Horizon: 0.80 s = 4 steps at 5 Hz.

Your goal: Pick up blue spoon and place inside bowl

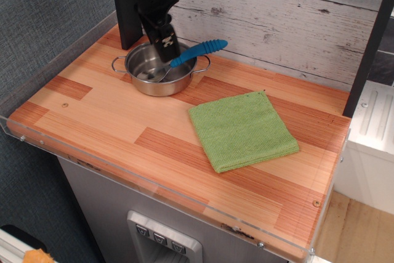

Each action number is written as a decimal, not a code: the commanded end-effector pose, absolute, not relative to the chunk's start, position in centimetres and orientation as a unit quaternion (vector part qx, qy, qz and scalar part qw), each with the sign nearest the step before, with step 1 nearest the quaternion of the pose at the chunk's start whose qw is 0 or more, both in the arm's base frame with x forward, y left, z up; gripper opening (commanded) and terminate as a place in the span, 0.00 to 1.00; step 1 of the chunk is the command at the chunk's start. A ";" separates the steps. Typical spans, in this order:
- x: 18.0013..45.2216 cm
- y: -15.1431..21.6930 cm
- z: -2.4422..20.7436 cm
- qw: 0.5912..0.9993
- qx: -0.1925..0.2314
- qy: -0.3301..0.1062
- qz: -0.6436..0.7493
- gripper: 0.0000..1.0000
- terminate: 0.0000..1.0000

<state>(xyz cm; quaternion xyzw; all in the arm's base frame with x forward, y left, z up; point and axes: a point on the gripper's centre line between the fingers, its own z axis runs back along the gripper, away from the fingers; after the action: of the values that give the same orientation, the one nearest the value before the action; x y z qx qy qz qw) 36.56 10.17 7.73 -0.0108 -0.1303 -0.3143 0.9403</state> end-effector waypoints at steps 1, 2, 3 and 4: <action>35.1 11.2 13.3 0.982 0.068 -0.144 -0.099 1.00 0.00; 34.6 9.7 13.9 0.984 0.047 -0.164 -0.046 1.00 0.00; 35.1 6.4 14.5 0.983 -0.002 -0.182 -0.006 1.00 0.00; 35.4 3.1 14.9 0.984 -0.017 -0.176 0.013 1.00 0.00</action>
<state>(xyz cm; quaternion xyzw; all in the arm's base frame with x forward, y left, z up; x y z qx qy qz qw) 34.53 2.22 11.76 -0.0230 -0.1345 0.0116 0.9906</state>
